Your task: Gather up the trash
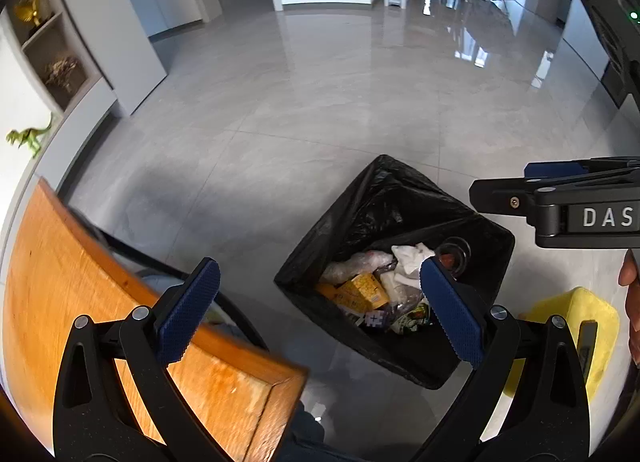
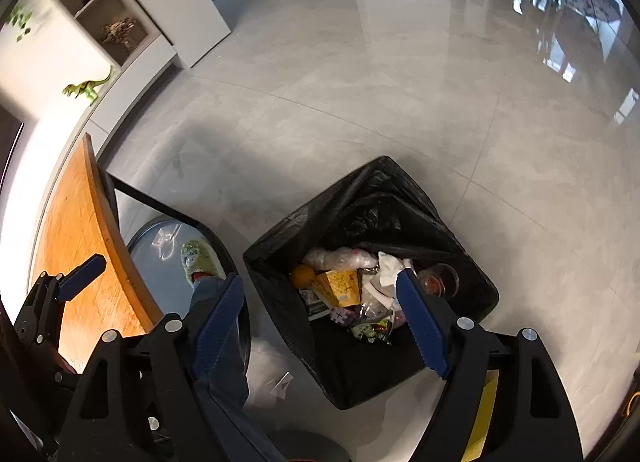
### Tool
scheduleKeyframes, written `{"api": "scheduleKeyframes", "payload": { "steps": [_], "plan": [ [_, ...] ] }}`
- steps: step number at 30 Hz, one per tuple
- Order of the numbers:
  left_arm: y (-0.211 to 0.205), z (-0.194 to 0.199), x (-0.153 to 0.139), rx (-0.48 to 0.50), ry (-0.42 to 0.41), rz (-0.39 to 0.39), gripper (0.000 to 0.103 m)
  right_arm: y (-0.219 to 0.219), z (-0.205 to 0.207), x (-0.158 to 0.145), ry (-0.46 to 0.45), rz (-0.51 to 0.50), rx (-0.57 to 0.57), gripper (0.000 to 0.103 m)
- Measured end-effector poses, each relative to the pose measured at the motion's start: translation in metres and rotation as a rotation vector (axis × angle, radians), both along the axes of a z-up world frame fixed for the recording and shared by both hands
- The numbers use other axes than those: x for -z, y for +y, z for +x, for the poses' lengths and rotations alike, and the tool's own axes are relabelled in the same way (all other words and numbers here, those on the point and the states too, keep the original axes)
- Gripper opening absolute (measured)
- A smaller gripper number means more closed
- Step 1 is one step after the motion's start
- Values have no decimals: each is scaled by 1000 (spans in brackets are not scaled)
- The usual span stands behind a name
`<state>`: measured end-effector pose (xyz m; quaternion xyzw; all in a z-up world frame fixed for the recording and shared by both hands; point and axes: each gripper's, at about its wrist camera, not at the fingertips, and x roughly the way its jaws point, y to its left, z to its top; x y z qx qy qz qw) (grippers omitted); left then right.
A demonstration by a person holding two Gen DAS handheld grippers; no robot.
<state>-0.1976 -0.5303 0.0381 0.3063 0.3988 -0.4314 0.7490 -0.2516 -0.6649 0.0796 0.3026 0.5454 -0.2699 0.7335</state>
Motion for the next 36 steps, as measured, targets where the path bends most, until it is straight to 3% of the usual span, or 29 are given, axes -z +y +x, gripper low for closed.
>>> {"api": "scheduleKeyframes", "payload": {
  "steps": [21,36],
  "plan": [
    [132,70,-22,-260,43,-75,97,94,88,-11,-25,-37,-221,87],
    [276,112,-19,-550,31,-107,97,224,168,10,-74,24,-502,87]
  ]
}}
